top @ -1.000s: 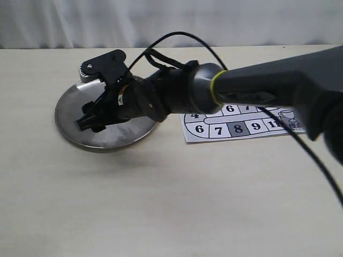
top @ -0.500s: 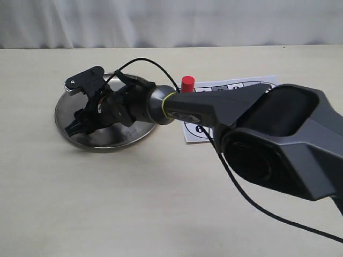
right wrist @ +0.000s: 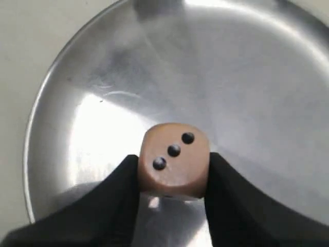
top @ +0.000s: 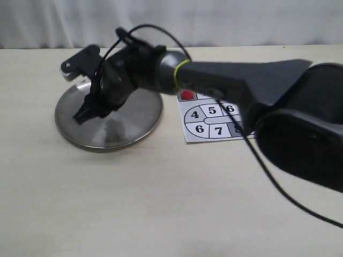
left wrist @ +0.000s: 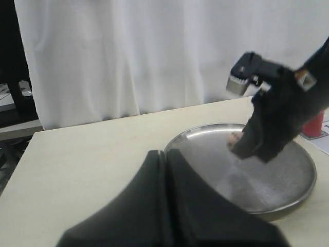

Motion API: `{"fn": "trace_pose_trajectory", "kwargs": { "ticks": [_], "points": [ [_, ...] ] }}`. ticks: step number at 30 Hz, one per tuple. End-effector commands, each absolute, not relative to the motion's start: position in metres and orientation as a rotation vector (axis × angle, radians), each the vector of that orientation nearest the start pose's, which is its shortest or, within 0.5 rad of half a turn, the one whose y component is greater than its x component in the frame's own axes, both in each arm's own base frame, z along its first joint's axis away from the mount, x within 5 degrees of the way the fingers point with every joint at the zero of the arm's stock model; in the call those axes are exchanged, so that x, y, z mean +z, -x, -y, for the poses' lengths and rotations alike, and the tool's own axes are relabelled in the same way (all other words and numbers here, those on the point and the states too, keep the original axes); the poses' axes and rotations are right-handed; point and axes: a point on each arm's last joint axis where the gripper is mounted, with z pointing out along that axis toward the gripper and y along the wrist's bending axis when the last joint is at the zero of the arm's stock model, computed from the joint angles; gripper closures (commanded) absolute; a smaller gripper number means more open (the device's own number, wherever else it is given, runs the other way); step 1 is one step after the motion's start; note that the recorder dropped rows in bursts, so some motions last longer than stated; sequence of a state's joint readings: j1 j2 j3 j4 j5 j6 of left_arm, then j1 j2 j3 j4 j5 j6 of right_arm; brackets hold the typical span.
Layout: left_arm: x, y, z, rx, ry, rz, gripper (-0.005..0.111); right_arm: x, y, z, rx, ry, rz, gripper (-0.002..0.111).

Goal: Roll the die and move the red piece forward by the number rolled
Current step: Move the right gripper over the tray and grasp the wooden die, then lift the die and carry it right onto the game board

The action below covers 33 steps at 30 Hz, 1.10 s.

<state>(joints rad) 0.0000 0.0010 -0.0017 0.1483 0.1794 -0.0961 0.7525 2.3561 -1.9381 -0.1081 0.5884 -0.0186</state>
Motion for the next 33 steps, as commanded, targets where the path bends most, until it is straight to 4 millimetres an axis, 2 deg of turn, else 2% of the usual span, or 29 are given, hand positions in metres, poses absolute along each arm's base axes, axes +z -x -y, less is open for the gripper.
{"fn": "trace_pose_trajectory", "kwargs": {
  "ticks": [1, 4, 5, 8, 10, 12, 14, 18, 21, 24, 25, 27, 31, 33],
  "points": [
    [0.198, -0.056, -0.002, 0.054, -0.018, -1.656, 0.107, 0.244, -0.398, -0.308, 0.135, 0.926, -2.263, 0.104],
    [0.198, -0.056, -0.002, 0.054, -0.018, -1.656, 0.107, 0.288, -0.404, -0.267, 0.107, 0.809, -2.290, 0.104],
    [0.198, -0.056, -0.002, 0.054, -0.018, -1.656, 0.107, 0.302, -0.407, -0.248, 0.095, 0.747, -2.303, 0.104],
    [0.198, -0.056, -0.002, 0.054, -0.018, -1.656, 0.107, 0.321, -0.411, -0.203, 0.072, 0.617, -2.377, 0.104],
    [0.198, -0.056, -0.002, 0.054, -0.018, -1.656, 0.107, 0.319, -0.414, -0.175, 0.064, 0.542, -2.437, 0.104],
    [0.198, -0.056, -0.002, 0.054, -0.018, -1.656, 0.107, 0.307, -0.416, -0.153, 0.064, 0.486, -2.499, 0.104],
    [0.198, -0.056, -0.002, 0.054, -0.018, -1.656, 0.107, 0.283, -0.418, -0.131, 0.044, 0.432, -2.576, 0.104],
    [0.198, -0.056, -0.002, 0.054, -0.018, -1.656, 0.107, 0.225, -0.420, -0.099, 0.023, 0.326, -2.654, 0.104],
    [0.198, -0.056, -0.002, 0.054, -0.018, -1.656, 0.107, 0.191, -0.419, -0.087, 0.025, 0.268, -2.678, 0.104],
    [0.198, -0.056, -0.002, 0.054, -0.018, -1.656, 0.107, 0.170, -0.422, -0.088, 0.022, 0.272, -2.697, 0.103],
    [0.198, -0.056, -0.002, 0.054, -0.018, -1.656, 0.107, 0.166, -0.423, -0.088, 0.022, 0.273, -2.699, 0.100],
    [0.198, -0.056, -0.002, 0.054, -0.018, -1.656, 0.107, 0.162, -0.425, -0.088, 0.024, 0.273, -2.692, 0.083],
    [0.198, -0.056, -0.002, 0.054, -0.018, -1.656, 0.107, 0.164, -0.427, -0.088, 0.012, 0.286, -2.671, 0.036],
    [0.198, -0.056, -0.002, 0.054, -0.018, -1.656, 0.107, 0.168, -0.428, -0.088, 0.016, 0.284, -2.647, 0.022]
  ]
}}
